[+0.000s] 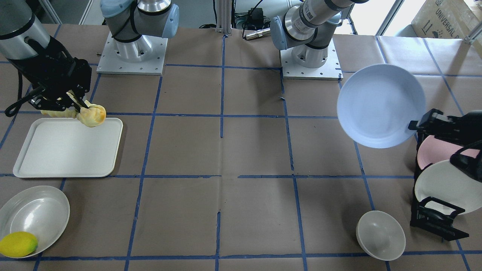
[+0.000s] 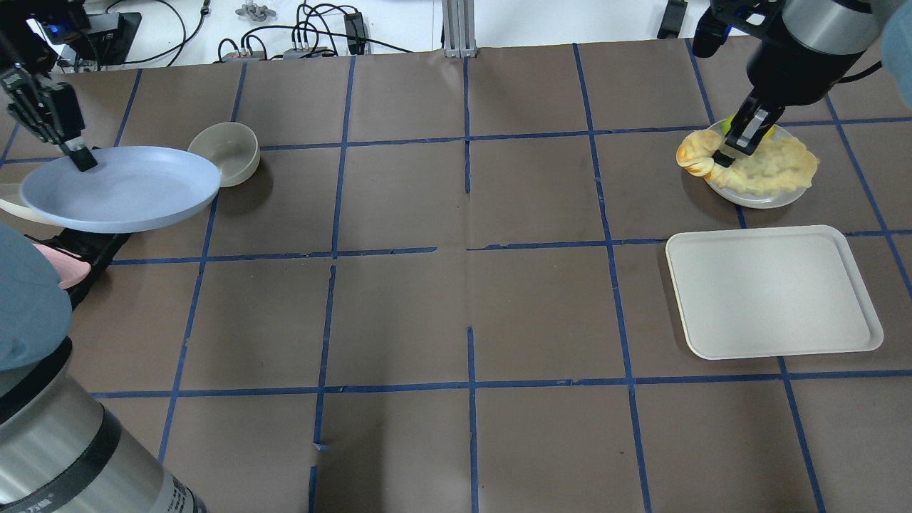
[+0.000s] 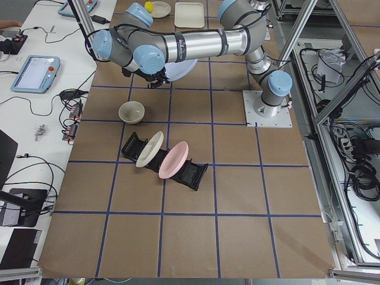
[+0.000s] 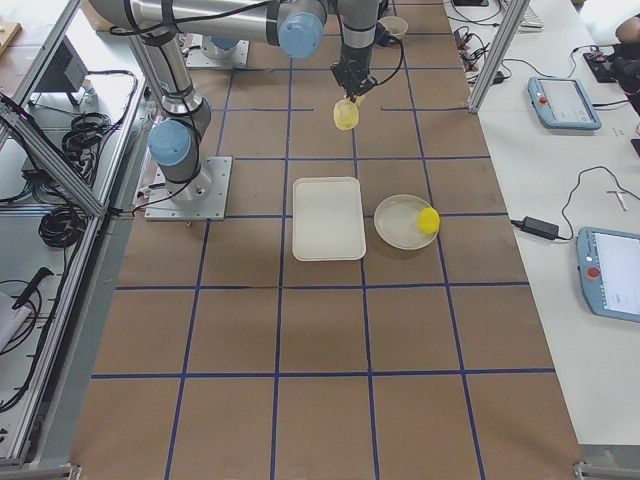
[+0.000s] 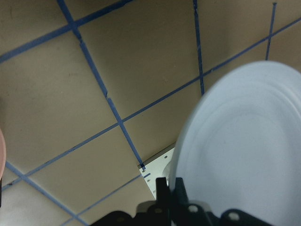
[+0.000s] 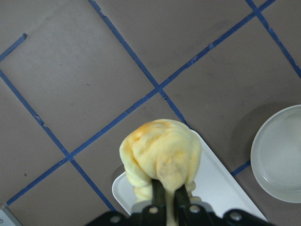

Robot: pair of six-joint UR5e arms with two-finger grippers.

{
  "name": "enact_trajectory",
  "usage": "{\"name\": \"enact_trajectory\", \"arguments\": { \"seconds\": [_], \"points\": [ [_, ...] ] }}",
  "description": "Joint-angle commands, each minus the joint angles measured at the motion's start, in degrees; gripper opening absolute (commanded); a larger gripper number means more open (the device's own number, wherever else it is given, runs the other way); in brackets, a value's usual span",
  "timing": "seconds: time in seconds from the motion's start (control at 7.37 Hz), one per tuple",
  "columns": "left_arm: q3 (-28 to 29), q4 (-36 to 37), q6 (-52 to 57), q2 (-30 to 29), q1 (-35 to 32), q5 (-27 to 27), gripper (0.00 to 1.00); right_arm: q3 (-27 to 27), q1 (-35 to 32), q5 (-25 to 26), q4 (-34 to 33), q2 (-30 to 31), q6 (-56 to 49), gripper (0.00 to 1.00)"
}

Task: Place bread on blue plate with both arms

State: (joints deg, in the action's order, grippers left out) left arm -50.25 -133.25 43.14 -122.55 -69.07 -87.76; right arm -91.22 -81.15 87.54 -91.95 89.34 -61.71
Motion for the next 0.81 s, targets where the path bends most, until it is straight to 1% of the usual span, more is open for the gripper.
{"name": "enact_trajectory", "arguments": {
  "seconds": [0.0, 0.27, 0.41, 0.54, 0.68],
  "points": [
    [-7.3, 13.4, -7.8, 1.4, -9.8, 5.7, 0.05, -0.1, 0.0, -0.1, -0.1, 0.0, -0.3, 0.12],
    [-15.6, 24.5, -18.8, 3.7, -16.9, 12.6, 0.05, -0.1, 0.0, 0.2, 0.0, 0.0, -0.3, 0.12],
    [-20.5, 33.8, -26.7, 3.7, -20.5, 13.3, 0.05, -0.1, 0.1, 0.2, 0.3, -0.1, -0.3, 0.12],
    [-25.9, 43.7, -34.0, 4.1, -23.6, 15.1, 0.06, -0.1, 0.3, 0.4, 0.5, -0.1, -0.3, 0.12],
    [-29.7, 52.2, -35.9, 4.2, -24.9, 15.2, 0.1, -0.2, 0.2, 0.6, 0.0, -0.1, -0.2, 0.12]
  ]
}}
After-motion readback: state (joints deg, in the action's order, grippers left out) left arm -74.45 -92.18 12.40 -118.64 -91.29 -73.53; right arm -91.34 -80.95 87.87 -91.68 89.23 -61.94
